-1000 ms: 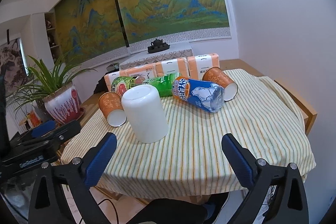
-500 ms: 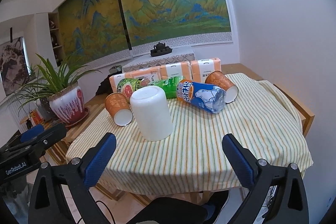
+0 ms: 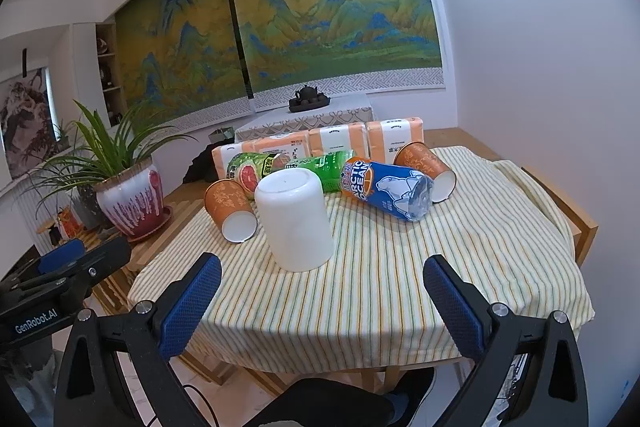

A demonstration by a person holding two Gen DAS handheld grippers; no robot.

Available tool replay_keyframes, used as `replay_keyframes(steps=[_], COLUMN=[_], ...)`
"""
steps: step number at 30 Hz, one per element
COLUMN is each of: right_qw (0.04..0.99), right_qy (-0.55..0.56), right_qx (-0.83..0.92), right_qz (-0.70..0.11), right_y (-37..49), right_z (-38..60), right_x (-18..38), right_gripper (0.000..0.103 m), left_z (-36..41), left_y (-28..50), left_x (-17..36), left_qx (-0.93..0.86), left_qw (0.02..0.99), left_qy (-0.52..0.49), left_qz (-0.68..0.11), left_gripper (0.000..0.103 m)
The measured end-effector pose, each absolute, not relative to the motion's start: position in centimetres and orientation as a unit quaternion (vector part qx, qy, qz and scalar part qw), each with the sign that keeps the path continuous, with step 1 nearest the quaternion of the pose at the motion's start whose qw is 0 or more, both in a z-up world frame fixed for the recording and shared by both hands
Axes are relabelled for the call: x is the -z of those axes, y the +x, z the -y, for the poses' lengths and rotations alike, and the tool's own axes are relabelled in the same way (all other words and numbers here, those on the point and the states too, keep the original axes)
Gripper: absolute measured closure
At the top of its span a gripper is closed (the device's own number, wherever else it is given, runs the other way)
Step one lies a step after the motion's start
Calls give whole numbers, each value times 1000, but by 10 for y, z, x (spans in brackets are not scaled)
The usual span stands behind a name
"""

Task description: Flip cup upside down

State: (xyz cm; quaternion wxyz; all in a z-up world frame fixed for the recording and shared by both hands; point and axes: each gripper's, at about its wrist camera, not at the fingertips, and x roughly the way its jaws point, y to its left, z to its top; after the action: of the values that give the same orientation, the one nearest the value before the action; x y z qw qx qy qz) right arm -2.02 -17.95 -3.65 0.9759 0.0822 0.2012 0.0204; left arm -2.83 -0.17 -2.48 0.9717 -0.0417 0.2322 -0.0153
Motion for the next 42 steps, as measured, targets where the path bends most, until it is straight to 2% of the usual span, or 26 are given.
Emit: replay_keyframes(steps=[42], right_qw=[975], right_qy=[88], right_qx=[-18], right_qz=[-205], right_y=[-15], right_z=[183], right_x=[40], right_gripper=[3], left_z=[0], left_y=[-19], left_x=[32], left_qx=[15], left_qw=[971], left_qy=[-43], left_qz=[-235], left_gripper=[0])
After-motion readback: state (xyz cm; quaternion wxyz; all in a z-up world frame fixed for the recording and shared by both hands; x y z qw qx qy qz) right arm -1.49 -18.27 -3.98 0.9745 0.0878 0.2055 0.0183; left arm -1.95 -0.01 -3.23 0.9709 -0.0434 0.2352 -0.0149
